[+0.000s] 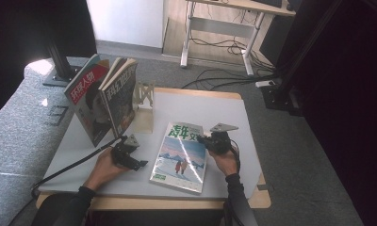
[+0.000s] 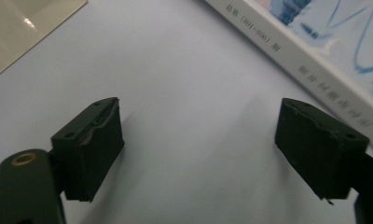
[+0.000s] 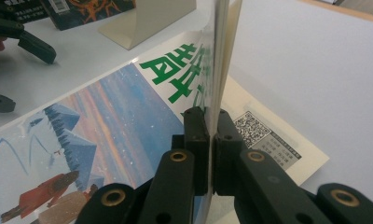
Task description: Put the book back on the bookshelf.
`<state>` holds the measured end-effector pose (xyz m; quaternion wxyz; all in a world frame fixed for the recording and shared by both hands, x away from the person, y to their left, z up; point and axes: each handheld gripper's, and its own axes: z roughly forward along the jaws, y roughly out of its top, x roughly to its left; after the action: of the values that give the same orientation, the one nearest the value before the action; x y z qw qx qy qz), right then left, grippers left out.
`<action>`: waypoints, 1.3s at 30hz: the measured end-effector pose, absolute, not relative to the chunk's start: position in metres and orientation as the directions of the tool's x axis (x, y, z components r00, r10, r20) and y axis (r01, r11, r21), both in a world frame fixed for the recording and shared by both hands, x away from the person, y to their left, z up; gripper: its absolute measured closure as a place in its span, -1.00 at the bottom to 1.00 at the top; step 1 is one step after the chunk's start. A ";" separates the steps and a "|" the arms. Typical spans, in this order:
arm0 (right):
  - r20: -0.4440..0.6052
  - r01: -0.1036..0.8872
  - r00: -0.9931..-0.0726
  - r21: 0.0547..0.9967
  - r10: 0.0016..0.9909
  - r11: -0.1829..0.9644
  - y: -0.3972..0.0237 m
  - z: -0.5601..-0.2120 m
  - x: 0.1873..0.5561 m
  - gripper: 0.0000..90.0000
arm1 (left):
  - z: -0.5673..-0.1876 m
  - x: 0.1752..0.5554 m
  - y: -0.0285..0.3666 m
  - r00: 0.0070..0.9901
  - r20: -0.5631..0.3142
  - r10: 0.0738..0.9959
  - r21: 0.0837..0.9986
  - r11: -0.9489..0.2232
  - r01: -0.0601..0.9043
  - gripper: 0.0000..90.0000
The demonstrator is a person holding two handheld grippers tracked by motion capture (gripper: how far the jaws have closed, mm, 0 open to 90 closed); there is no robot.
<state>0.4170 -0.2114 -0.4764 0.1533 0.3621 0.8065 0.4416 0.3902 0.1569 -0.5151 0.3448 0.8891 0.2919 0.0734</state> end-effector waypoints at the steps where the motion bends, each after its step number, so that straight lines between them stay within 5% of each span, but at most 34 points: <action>1: 0.069 0.442 -0.693 0.827 0.718 0.347 -0.212 -0.475 0.416 0.90 | -0.512 0.391 0.157 0.822 -0.084 0.563 0.665 -0.583 0.467 -0.66; 39: -0.014 0.343 -0.708 0.867 0.706 0.361 -0.225 -0.458 0.384 0.90 | -0.511 0.415 0.086 0.899 -0.247 0.361 0.655 -0.622 0.430 -0.53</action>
<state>0.3841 -0.2252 -0.4581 0.1971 0.3273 0.8012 0.4606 0.4146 0.0859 -0.5106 0.3751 0.8993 0.2201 -0.0457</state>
